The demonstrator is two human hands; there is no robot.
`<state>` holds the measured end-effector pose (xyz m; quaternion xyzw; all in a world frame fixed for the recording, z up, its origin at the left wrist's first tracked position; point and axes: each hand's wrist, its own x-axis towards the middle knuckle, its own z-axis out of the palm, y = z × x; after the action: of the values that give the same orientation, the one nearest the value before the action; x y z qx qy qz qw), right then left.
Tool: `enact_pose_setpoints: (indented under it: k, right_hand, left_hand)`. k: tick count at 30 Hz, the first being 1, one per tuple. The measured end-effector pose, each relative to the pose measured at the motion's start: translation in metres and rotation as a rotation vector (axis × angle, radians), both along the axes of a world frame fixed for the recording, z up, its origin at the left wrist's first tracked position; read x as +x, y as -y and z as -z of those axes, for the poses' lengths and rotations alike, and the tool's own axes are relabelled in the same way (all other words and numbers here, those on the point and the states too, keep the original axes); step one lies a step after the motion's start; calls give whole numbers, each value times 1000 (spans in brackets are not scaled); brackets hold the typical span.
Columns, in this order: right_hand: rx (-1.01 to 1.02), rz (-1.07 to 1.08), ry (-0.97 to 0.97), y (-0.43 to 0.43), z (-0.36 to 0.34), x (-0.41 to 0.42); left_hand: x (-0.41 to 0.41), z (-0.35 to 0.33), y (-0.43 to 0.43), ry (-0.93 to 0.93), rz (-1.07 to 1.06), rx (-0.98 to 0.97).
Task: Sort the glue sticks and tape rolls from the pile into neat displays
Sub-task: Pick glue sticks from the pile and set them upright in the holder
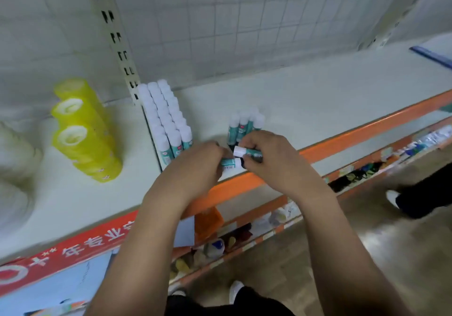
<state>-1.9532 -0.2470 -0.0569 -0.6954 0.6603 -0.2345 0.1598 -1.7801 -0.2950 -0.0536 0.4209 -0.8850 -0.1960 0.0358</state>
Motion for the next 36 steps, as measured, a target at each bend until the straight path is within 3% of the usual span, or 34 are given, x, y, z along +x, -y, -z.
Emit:
enact_pose_setpoints:
  k: [8,19,22,28,36]
  right_hand:
    - [-8,-144,20,11,7,-20]
    - [-69,-204,120,12,-5,-42]
    - [-67,-183,51,11,-1,-53]
    - [-33,-148,-12,12,13,-52]
    - [-39,-133,-10,9,18,-45]
  left_hand:
    - [-23,1,-12,-238,-314,-87]
    - [-40,-20,-17,-544,-540,-127]
    - [-44,-25,-15,-635,-565,-170]
    - [-62,-18,-13,-593,-480,-366]
    - [-67,-6,-8,-564,-398,-445]
